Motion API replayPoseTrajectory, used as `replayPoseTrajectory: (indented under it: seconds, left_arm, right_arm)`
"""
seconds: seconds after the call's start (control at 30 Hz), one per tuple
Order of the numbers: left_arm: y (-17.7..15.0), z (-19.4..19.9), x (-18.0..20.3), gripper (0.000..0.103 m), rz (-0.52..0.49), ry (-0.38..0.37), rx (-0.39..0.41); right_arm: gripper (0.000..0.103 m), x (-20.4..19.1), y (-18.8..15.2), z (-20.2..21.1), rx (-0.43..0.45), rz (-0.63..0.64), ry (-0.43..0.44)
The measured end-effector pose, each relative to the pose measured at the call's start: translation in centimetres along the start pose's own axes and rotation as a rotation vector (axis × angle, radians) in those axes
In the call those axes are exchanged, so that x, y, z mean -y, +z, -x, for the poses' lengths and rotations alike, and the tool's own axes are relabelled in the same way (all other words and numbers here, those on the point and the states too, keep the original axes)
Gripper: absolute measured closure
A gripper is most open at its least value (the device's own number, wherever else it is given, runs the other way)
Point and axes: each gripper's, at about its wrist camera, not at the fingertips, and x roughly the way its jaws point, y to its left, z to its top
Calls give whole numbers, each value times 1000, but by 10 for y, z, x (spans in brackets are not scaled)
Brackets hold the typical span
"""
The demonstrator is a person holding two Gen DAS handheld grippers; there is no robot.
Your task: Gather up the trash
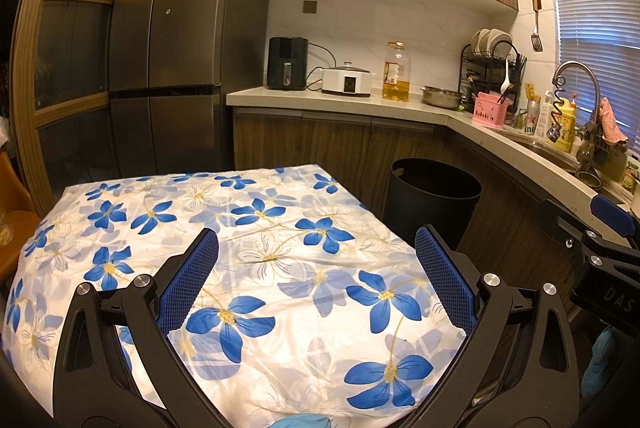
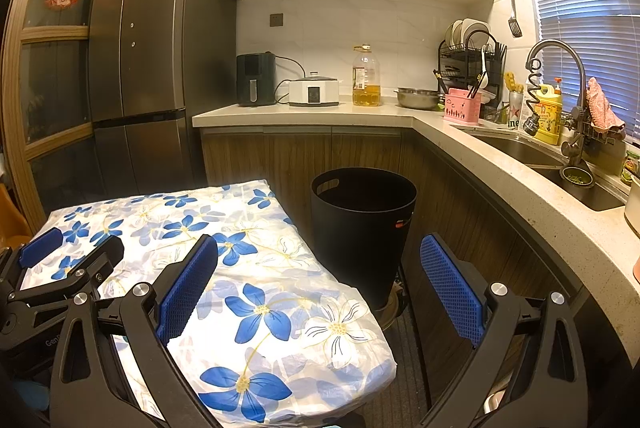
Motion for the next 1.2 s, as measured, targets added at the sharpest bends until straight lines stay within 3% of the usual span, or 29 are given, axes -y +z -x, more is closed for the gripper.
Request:
replayPoseTrajectory:
  seconds: [0.47,0.7,0.9,1.03,1.2]
  left_arm:
    - [3,1,-1,6,-12,14,5]
    - [7,-3,-2,18,-37,10,-6]
    - [3,-3,-1,18,-45,-2,1]
    - [0,-2,1,7,-48,2,0]
    - [-1,-1,1,6,-35,-7,10]
  right_arm:
    - [6,0,0,0,-1,-1,0]
    - [6,1,0,0,-2,-3,-1]
    - [6,2,-1,0,-2,-4,0]
    - [6,3,-2,0,-3,-6,0]
    - [6,3,-3,0,-5,-10,1]
